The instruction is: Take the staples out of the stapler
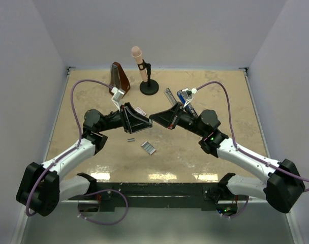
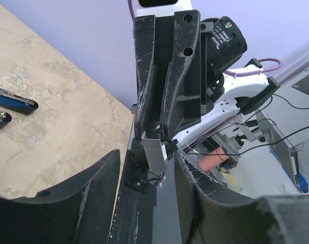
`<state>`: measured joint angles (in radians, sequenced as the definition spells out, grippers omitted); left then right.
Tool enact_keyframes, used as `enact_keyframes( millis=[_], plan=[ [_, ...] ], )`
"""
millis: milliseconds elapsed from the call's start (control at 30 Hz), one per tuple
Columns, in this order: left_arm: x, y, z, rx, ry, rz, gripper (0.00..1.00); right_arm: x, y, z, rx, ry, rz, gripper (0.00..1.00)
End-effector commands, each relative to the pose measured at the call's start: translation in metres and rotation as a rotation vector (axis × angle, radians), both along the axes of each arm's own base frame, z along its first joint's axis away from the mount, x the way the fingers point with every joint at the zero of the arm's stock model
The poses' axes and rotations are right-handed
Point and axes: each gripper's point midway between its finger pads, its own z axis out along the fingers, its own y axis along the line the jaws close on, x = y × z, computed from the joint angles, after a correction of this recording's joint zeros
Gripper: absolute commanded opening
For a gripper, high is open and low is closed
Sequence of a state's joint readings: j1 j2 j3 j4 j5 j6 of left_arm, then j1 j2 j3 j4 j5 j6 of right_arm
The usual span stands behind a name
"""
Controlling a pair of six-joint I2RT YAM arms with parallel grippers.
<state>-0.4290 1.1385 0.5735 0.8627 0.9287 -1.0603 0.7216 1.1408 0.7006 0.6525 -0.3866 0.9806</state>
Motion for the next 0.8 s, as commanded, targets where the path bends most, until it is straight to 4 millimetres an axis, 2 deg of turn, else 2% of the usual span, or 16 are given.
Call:
enact_keyframes(
  millis=[0, 100, 300, 600, 633, 767],
  plan=[
    [-0.0048, 0.0001, 0.0135, -0.048, -0.077, -0.007, 0.48, -0.0051, 0.0003, 0.0107, 0.035, -0.034, 0.025, 0.17],
    [-0.0050, 0.0002, 0.0134, -0.049, -0.077, -0.007, 0.43, -0.0049, 0.0010, 0.0099, 0.035, -0.033, 0.025, 0.17],
    [-0.0051, 0.0006, 0.0140, -0.054, -0.074, -0.003, 0.41, -0.0045, 0.0000, 0.0085, 0.034, -0.033, 0.021, 0.17],
    [-0.0045, 0.0005, 0.0145, -0.059, -0.067, -0.002, 0.29, -0.0038, 0.0002, 0.0045, 0.025, -0.024, 0.019, 0.17],
    [-0.0038, 0.0002, 0.0134, -0.057, -0.065, -0.002, 0.25, -0.0040, 0.0004, 0.0041, 0.024, -0.024, 0.018, 0.17],
    [-0.0024, -0.0004, 0.0125, -0.052, -0.058, -0.001, 0.21, -0.0025, 0.0002, 0.0038, 0.018, -0.025, 0.013, 0.22]
  ],
)
